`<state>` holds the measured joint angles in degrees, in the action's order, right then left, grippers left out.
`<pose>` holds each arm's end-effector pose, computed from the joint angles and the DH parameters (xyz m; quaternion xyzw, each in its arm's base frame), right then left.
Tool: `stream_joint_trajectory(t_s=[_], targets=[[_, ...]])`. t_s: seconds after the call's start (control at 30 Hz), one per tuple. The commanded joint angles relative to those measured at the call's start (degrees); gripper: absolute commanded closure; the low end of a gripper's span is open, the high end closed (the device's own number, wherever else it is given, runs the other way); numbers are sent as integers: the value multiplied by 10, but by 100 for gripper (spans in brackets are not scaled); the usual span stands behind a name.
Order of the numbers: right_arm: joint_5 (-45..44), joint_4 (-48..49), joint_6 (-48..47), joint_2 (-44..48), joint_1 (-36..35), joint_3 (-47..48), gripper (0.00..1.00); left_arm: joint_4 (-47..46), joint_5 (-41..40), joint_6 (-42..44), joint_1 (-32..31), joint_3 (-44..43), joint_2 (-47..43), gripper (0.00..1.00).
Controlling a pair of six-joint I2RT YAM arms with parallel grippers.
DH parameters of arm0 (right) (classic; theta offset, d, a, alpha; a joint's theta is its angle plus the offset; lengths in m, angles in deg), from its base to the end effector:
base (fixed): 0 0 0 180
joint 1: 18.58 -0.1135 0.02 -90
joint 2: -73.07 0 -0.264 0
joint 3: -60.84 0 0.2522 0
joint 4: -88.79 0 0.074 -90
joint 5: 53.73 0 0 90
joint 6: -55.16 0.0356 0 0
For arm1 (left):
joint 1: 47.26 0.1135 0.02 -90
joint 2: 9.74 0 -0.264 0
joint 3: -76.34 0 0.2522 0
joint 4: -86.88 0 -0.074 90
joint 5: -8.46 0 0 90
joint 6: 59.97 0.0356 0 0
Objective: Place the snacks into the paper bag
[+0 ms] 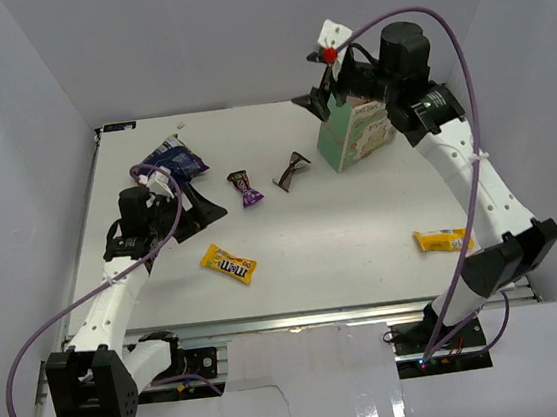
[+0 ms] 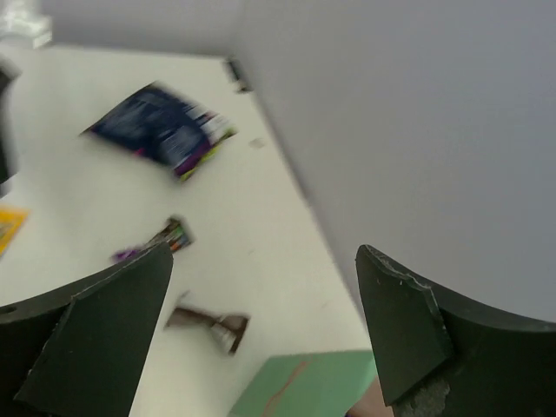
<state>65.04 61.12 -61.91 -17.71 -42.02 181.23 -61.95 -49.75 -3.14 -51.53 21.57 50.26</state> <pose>0.3125 0.1542 0.5056 -0.4488 0.5327 0.1505 0.7016 0.2211 -0.0353 0.2573 -0.0946 0.8621 -0.3707 0.3322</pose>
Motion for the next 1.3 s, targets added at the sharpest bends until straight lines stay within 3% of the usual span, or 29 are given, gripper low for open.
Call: stream_joint_trajectory(t_s=[0.0, 0.1, 0.13, 0.23, 0.27, 0.4, 0.5, 0.77, 1.13, 1.27], targets=[[206, -303, -167, 53, 4, -36, 8, 24, -25, 14, -14, -53, 27, 2], [185, -401, -286, 114, 8, -107, 8, 88, -113, 4, -48, -102, 70, 2], [149, -444, -302, 139, 7, -160, 8, 150, -156, -8, -61, -117, 79, 2], [60, -450, -287, 185, 13, -275, 9, 290, -283, -122, -105, -160, 114, 10], [46, -446, -278, 197, 18, -302, 10, 318, -305, -204, -113, -159, 117, 14], [23, -406, -237, 240, 62, -409, 10, 369, -280, -369, -136, -111, 117, 23], [36, -391, -219, 238, 103, -447, 9, 367, -288, -427, -142, -94, 127, 24], [89, -385, -200, 215, 138, -466, 0, 289, -350, -454, -144, -71, 175, 22], [107, -388, -194, 222, 157, -462, 5, 176, -337, -421, -144, -43, 241, 23], [113, -390, -191, 225, 159, -466, 5, 160, -335, -412, -144, -35, 254, 37]])
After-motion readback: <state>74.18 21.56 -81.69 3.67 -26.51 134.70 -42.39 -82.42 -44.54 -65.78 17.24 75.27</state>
